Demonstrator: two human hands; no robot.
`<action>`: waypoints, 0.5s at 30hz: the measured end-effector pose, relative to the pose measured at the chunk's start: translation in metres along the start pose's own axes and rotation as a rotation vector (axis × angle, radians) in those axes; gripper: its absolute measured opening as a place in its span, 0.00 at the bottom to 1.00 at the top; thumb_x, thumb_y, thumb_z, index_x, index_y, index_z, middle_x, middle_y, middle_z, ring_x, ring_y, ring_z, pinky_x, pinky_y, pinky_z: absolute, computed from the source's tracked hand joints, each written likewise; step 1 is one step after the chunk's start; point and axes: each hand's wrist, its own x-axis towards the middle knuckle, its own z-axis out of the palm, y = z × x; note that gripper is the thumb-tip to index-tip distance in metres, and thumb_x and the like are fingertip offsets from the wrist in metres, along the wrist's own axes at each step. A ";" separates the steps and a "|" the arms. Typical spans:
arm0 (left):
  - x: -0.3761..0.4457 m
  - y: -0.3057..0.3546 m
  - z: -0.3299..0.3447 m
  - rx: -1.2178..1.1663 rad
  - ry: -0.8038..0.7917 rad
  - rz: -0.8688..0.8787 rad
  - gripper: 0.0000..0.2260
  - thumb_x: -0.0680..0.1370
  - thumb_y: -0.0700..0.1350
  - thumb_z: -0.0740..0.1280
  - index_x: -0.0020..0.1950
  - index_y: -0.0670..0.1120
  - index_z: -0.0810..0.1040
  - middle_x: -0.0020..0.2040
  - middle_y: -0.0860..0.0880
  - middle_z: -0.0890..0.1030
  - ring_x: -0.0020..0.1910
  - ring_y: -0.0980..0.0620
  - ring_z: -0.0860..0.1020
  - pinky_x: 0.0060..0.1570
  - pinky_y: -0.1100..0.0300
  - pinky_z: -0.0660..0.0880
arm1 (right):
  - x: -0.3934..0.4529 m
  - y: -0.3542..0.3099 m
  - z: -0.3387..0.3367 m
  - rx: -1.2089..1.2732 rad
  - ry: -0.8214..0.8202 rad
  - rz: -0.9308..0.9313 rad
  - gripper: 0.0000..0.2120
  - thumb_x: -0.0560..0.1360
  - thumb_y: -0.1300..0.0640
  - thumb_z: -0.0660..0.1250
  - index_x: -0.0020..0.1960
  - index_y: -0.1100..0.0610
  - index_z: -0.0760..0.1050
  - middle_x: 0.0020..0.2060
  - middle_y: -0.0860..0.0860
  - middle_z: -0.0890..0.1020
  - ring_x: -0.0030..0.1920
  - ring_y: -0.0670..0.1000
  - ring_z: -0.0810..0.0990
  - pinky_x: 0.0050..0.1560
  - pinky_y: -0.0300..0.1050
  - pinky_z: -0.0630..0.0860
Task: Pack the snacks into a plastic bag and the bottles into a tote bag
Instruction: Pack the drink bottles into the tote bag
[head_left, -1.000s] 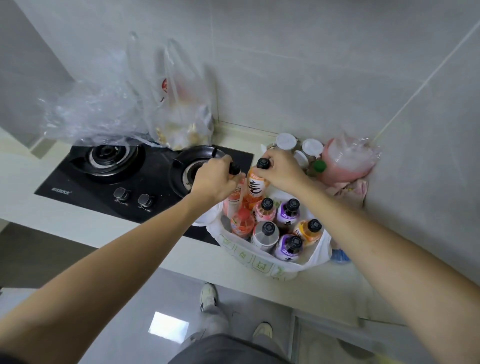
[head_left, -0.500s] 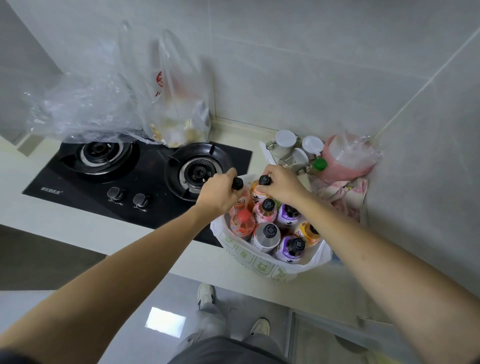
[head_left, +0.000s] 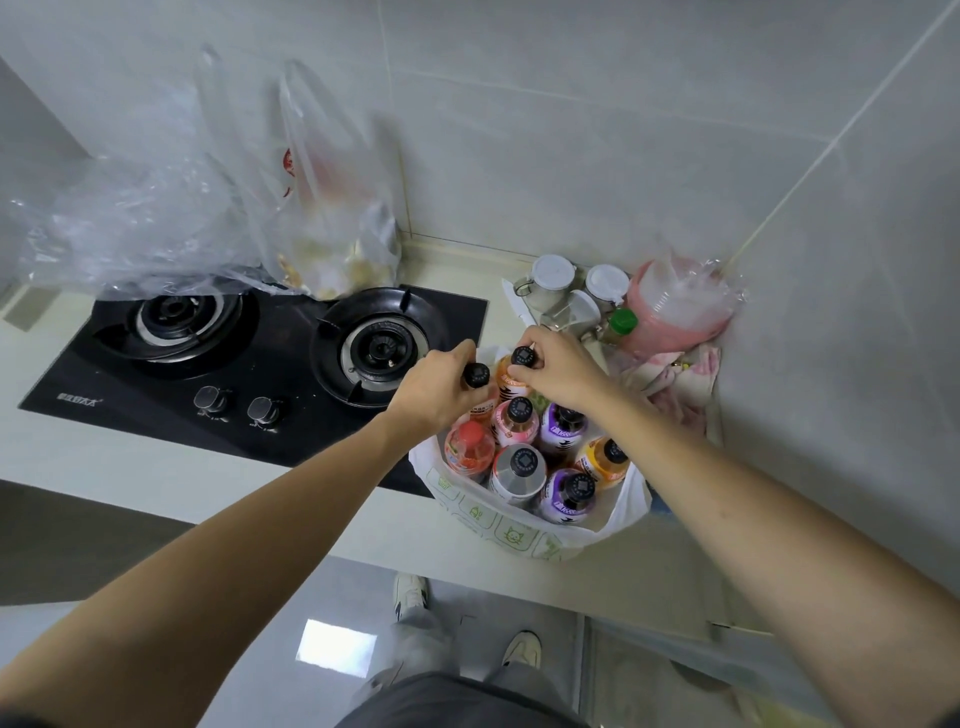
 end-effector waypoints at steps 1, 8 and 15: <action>0.001 -0.001 -0.001 0.011 -0.012 0.002 0.20 0.75 0.60 0.73 0.44 0.47 0.67 0.32 0.50 0.77 0.32 0.47 0.77 0.29 0.52 0.71 | 0.000 -0.001 -0.003 -0.003 -0.033 0.000 0.08 0.76 0.50 0.73 0.50 0.51 0.75 0.34 0.44 0.74 0.35 0.46 0.73 0.36 0.46 0.67; 0.003 -0.005 -0.014 0.142 -0.145 -0.033 0.24 0.72 0.70 0.69 0.52 0.53 0.69 0.35 0.53 0.81 0.37 0.50 0.79 0.34 0.55 0.71 | 0.002 -0.011 -0.021 -0.071 -0.164 0.026 0.15 0.75 0.42 0.71 0.58 0.48 0.76 0.37 0.47 0.78 0.39 0.49 0.78 0.37 0.47 0.69; -0.010 -0.016 -0.028 -0.074 -0.145 -0.090 0.24 0.75 0.73 0.60 0.52 0.53 0.72 0.37 0.51 0.81 0.38 0.50 0.80 0.41 0.50 0.77 | -0.009 -0.007 -0.026 -0.013 -0.135 0.098 0.20 0.74 0.39 0.70 0.63 0.46 0.75 0.40 0.45 0.82 0.44 0.48 0.82 0.44 0.47 0.75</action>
